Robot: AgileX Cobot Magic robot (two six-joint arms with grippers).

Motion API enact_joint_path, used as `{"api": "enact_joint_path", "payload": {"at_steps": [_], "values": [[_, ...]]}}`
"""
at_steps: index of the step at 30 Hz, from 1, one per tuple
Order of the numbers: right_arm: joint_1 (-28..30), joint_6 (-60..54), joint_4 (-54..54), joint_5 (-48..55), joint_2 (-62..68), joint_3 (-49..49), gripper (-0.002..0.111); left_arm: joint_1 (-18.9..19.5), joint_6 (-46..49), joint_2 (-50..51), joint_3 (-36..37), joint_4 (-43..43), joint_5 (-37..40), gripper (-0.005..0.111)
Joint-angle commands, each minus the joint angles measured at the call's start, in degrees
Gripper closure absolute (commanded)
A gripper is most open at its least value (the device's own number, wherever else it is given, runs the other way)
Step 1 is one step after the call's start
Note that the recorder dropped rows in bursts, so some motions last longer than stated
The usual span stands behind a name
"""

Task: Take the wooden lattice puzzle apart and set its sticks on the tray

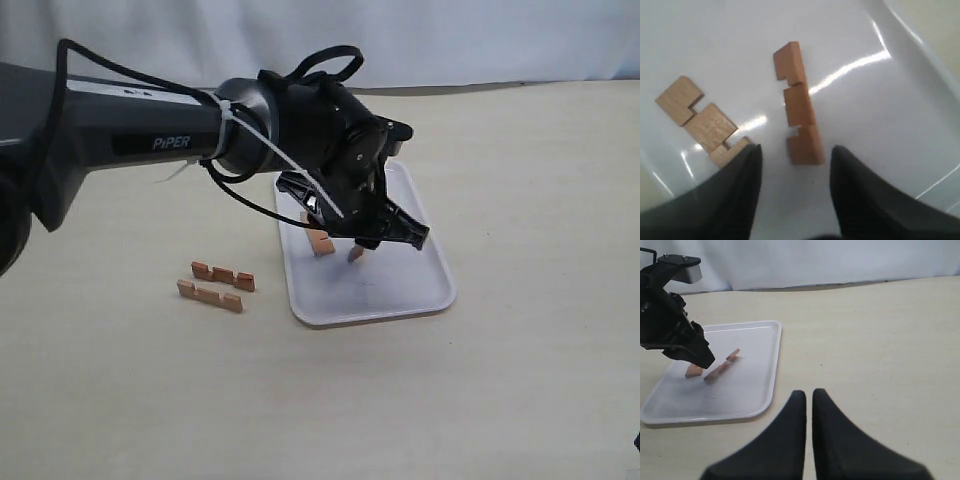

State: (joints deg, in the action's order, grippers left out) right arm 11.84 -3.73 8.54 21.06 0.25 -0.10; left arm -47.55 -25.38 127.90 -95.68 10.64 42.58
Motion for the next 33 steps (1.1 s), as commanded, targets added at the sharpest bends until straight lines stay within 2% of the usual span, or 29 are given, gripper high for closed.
{"api": "enact_joint_path", "payload": {"at_steps": [1, 2, 9, 12, 18, 23, 27, 33], "values": [[0.33, -0.02, -0.01, -0.08, -0.25, 0.1, 0.104, -0.15, 1.2, -1.68, -2.58, 0.93, 7.54, 0.053], [0.33, -0.02, -0.01, -0.08, -0.25, 0.1, 0.104, -0.15, 3.3, -3.16, -3.46, 1.26, 11.44, 0.053], [0.33, -0.02, -0.01, -0.08, -0.25, 0.1, 0.104, 0.59, 16.0, -11.08, -4.39, 1.36, 25.07, 0.053], [0.33, -0.02, -0.01, -0.08, -0.25, 0.1, 0.104, 1.62, 16.85, -15.18, -2.9, 2.76, 26.28, 0.053], [0.33, -0.02, -0.01, -0.08, -0.25, 0.1, 0.104, 5.09, 24.69, -25.29, 8.23, 1.63, 23.76, 0.053], [0.33, -0.02, -0.01, -0.19, -0.25, 0.1, 0.104, 10.27, 36.52, -30.96, 20.65, -5.84, 19.61, 0.053], [0.33, -0.02, -0.01, -0.19, -0.25, 0.1, 0.104, 13.53, 44.14, -31.85, 29.64, -9.69, 14.27, 0.053], [0.33, -0.02, -0.01, -0.19, -0.25, 0.1, 0.104, 13.55, 53.34, -31.73, 38.41, -10.64, 1.88, 0.053]]}}
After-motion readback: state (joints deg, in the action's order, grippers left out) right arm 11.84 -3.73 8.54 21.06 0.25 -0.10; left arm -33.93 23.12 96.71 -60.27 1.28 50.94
